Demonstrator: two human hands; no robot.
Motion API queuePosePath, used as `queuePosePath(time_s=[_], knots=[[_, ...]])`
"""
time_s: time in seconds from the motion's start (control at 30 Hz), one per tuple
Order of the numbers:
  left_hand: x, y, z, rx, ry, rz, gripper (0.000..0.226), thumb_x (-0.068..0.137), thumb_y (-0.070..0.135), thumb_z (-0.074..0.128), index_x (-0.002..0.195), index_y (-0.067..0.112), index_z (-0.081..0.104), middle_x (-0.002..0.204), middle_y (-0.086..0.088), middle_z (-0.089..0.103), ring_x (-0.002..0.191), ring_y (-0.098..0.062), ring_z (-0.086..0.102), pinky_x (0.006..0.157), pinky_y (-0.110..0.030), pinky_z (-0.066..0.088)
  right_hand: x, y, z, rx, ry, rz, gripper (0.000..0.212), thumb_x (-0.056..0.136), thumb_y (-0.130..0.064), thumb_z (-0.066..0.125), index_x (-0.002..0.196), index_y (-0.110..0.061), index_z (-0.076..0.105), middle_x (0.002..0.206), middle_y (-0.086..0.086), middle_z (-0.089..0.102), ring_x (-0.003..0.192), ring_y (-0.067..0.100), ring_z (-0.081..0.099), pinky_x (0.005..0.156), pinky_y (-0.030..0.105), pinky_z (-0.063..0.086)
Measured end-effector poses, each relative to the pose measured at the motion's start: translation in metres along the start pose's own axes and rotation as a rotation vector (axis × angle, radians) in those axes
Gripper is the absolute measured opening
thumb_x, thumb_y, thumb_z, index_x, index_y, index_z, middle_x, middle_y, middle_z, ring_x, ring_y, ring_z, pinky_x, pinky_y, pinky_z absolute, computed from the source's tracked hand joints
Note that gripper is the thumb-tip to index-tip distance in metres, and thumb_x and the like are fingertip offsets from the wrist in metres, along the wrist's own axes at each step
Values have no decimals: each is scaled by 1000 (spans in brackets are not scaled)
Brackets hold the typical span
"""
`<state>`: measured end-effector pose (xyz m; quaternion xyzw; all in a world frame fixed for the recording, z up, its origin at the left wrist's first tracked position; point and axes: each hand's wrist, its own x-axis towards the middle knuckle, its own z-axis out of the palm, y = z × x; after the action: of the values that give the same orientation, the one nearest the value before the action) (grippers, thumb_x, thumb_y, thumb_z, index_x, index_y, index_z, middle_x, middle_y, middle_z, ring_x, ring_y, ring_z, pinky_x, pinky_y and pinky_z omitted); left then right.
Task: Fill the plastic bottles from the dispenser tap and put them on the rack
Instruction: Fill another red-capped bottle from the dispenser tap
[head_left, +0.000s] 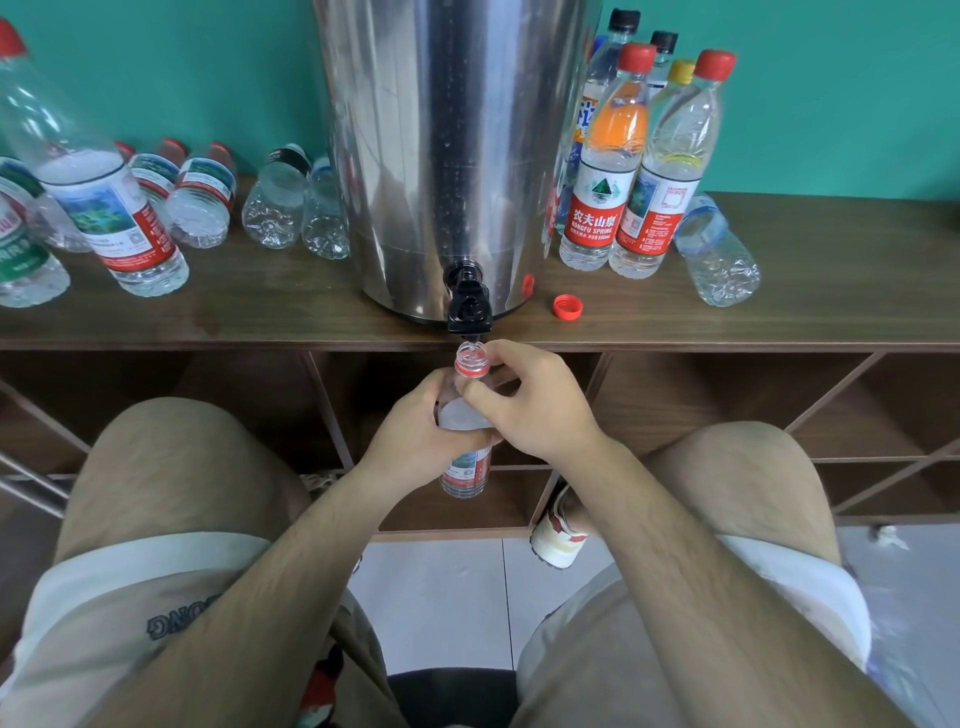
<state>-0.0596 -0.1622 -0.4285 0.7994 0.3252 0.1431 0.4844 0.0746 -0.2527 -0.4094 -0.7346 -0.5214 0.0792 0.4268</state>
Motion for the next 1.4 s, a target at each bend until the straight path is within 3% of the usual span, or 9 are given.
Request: queuePosePath(time_s=[0.37, 0.77, 1.4], knots=[[0, -2, 1, -1, -6, -4, 74, 81, 30, 88, 144, 29, 50, 136, 10, 63, 124, -12, 60, 106, -41, 53, 0, 1, 1, -16, -22, 11, 21, 92, -37, 70, 107, -24, 75, 99, -12, 74, 93, 8, 68, 84, 36, 59], [-3, 5, 0, -14, -16, -31, 74, 82, 28, 87, 146, 26, 49, 138, 4, 63, 128, -18, 59, 109, -49, 51, 0, 2, 1, 30, -25, 10, 19, 90, -34, 72, 103, -21, 77, 95, -11, 75, 91, 9, 70, 83, 39, 59], [-5, 5, 0, -6, -25, -44, 74, 83, 26, 86, 146, 25, 48, 138, 3, 62, 128, -18, 59, 110, -48, 51, 0, 1, 2, 16, -39, 29, 22, 89, -38, 71, 104, -23, 77, 96, -11, 75, 91, 8, 69, 83, 38, 58]])
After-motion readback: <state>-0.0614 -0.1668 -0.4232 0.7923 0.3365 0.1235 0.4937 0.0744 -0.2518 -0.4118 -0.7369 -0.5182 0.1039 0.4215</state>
